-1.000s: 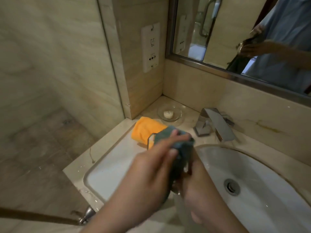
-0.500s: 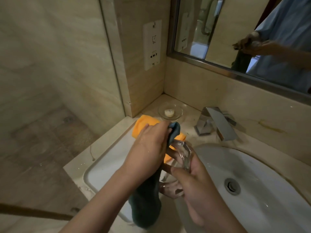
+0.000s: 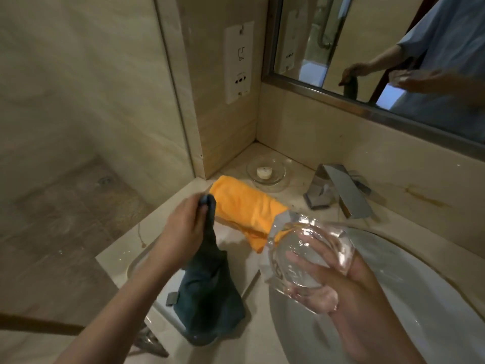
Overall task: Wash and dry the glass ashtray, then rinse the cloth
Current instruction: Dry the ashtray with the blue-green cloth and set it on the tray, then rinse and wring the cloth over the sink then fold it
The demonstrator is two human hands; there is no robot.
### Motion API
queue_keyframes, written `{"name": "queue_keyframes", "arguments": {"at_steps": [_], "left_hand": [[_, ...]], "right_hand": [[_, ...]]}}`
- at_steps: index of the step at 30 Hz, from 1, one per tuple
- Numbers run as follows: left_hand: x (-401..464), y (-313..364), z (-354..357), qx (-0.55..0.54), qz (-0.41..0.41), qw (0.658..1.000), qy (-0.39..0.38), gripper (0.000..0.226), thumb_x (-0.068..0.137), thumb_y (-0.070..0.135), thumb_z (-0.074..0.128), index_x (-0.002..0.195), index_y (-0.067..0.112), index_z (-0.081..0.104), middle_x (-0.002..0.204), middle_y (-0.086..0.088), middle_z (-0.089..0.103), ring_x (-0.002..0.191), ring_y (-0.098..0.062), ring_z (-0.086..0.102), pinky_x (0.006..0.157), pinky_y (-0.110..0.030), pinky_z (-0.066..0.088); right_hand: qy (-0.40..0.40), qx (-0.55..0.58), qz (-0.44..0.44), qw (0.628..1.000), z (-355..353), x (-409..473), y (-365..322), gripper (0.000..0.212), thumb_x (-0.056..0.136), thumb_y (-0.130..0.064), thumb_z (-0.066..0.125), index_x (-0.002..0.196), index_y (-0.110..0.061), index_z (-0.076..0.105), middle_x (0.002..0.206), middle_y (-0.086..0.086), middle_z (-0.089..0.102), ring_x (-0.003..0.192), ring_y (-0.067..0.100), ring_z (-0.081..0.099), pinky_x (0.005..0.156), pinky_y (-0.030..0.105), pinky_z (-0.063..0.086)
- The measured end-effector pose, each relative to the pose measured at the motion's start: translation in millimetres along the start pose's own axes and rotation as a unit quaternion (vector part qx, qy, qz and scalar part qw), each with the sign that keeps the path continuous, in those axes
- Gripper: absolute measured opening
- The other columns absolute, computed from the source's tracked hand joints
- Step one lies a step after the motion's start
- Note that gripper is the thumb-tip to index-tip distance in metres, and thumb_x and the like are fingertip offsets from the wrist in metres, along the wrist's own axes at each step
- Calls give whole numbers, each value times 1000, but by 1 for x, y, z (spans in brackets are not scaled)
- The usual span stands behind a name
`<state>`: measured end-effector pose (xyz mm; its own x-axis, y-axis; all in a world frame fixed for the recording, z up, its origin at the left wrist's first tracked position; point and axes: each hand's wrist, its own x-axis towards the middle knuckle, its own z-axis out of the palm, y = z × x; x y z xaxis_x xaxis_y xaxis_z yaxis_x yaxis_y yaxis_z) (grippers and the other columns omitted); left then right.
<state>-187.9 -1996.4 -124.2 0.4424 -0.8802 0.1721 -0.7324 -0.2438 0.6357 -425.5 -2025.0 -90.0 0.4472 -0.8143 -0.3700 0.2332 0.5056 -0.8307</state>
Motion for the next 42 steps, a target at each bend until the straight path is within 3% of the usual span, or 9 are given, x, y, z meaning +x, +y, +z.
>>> {"name": "queue_keyframes", "arguments": {"at_steps": [3, 6, 10, 13, 16, 20, 24, 33, 42], "left_hand": [[-35, -33, 25, 98, -15, 973, -210, 68, 83, 51, 54, 141, 31, 25, 145, -2, 27, 135, -23, 26, 107, -34, 31], [-60, -52, 49, 172, -61, 920, -348, 99, 74, 58, 63, 140, 48, -10, 154, 3, -19, 143, -29, -12, 114, -53, 7], [-68, -57, 59, 118, -46, 959, -255, 90, 80, 37, 64, 141, 44, -1, 152, 0, 3, 136, -23, 18, 113, -38, 27], [-70, -58, 54, 65, -48, 979, -186, 70, 86, 21, 56, 142, 35, 17, 145, -2, 25, 125, -18, 35, 104, -28, 37], [-70, -56, 30, -38, -98, 990, -92, 54, 86, 16, 58, 130, 36, 34, 130, -1, 46, 111, -13, 48, 92, -27, 40], [-61, -43, -20, -339, -225, 912, 48, 44, 82, 2, 60, 115, 29, 48, 107, -4, 62, 93, -15, 65, 77, -31, 54], [-51, -38, -60, -419, -219, 869, 143, 31, 87, 1, 53, 104, 26, 48, 99, -5, 61, 81, -15, 66, 62, -24, 58], [-50, -70, -93, -473, -265, 831, 129, 25, 90, 9, 51, 100, 31, 47, 97, 2, 62, 82, -14, 63, 65, -30, 49], [-44, -104, -107, -482, -266, 830, 89, 35, 90, 5, 50, 119, 23, 43, 97, 0, 63, 80, -15, 64, 61, -28, 48]], "right_hand": [[0, 48, 14, 999, -14, 1, 8, 55, 54, 9, 75, 92, -29, 70, 103, -2, 73, 86, 24, 73, 52, 42, 55], [30, 69, 48, 996, -27, 2, 17, 52, 67, 12, 60, 98, -28, 64, 105, 0, 72, 86, 24, 72, 52, 42, 55], [41, 115, 69, 990, -40, 8, 36, 51, 52, 8, 65, 87, -30, 67, 102, 6, 72, 79, 29, 73, 73, 53, 52], [34, 120, 77, 989, -45, 13, 51, 57, 35, -8, 89, 83, -30, 69, 89, 2, 76, 72, 30, 73, 64, 51, 55], [29, 117, 95, 988, -43, 16, 66, 30, 73, -5, 68, 98, -21, 62, 86, 5, 73, 66, 25, 73, 49, 42, 57], [54, 96, 128, 986, -26, 21, 95, 44, 80, -13, 67, 121, -14, 50, 112, 19, 57, 100, 38, 63, 75, 45, 47], [88, 14, 152, 984, 2, 27, 120, 25, 90, 5, 47, 93, -18, 57, 87, 4, 58, 76, 14, 54, 64, 28, 40], [165, -20, 119, 979, 85, 35, 159, 31, 90, -1, 47, 118, -12, 52, 114, 14, 62, 76, 15, 59, 72, 26, 47], [263, -31, 96, 959, 126, 53, 180, 27, 91, -1, 46, 114, -14, 53, 91, 10, 64, 77, 15, 63, 70, 20, 47]]}}
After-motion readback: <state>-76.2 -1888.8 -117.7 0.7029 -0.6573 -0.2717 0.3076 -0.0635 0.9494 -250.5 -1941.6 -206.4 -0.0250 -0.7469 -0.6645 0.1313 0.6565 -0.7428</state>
